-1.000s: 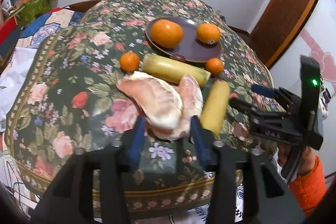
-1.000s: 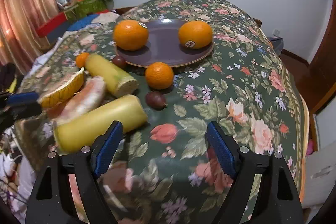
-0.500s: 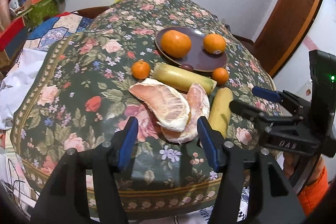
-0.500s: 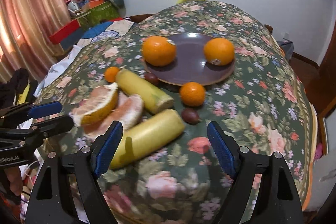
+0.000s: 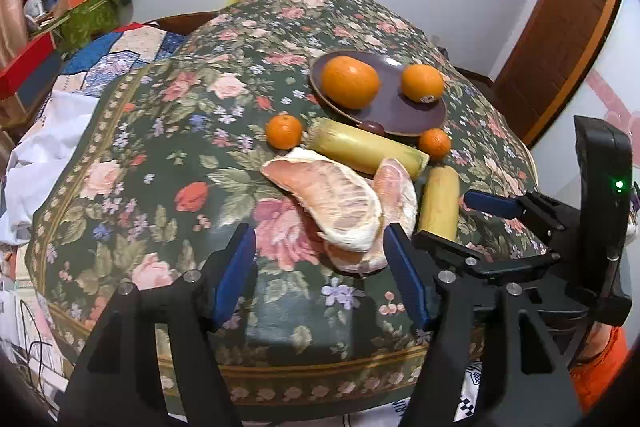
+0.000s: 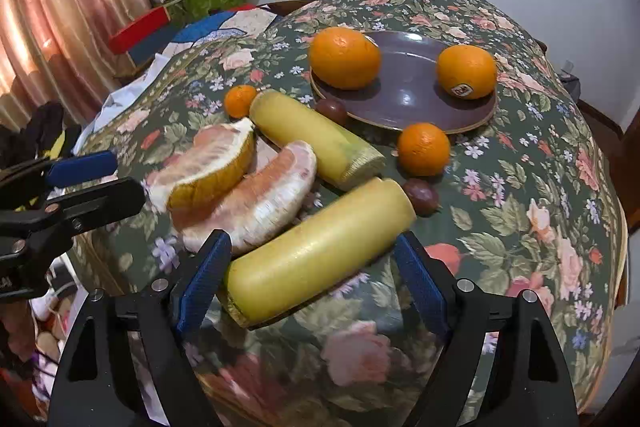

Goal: Organize fruits
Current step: 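Grasp the peeled yellow banana piece with the right tool, then carry the banana onto the purple plate with the right tool while the left tool grasps a pomelo segment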

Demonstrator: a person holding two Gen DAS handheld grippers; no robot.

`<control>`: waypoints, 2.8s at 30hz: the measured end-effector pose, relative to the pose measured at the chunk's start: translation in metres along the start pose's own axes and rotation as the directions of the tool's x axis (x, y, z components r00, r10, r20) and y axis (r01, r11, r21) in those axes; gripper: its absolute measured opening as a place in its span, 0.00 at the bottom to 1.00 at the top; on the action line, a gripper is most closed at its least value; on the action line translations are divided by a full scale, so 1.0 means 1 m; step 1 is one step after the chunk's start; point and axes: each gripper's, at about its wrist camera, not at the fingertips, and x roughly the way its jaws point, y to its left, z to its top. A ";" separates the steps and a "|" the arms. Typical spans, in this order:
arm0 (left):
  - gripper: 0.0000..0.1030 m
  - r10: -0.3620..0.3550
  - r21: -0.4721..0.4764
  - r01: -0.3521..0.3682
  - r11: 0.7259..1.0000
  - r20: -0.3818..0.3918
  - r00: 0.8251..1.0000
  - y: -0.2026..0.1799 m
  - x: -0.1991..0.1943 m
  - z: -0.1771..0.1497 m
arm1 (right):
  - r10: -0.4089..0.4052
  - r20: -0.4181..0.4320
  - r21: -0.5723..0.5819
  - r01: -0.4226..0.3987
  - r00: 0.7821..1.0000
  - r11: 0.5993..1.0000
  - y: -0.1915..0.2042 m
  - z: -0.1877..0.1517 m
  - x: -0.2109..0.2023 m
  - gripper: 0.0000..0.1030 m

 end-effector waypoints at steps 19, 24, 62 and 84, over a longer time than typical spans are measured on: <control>0.65 0.009 -0.032 -0.012 0.999 -0.075 0.997 -0.012 0.049 0.019 | -0.059 -0.005 0.070 0.060 0.998 0.996 -0.039 -0.018 -0.007 0.69; 0.67 0.033 -0.072 -0.038 0.997 -0.074 0.997 -0.002 0.060 0.020 | -0.028 0.004 0.075 0.028 1.000 0.997 -0.038 -0.011 0.001 0.54; 0.50 0.046 -0.018 -0.045 0.999 0.073 0.996 -0.015 0.019 0.027 | 0.005 0.161 0.146 -0.029 0.987 0.989 -0.057 0.004 -0.048 0.33; 0.50 -0.040 0.081 0.022 0.996 0.228 0.973 -0.062 0.010 0.099 | -0.048 0.295 0.175 -0.005 0.954 0.985 -0.101 0.052 -0.069 0.33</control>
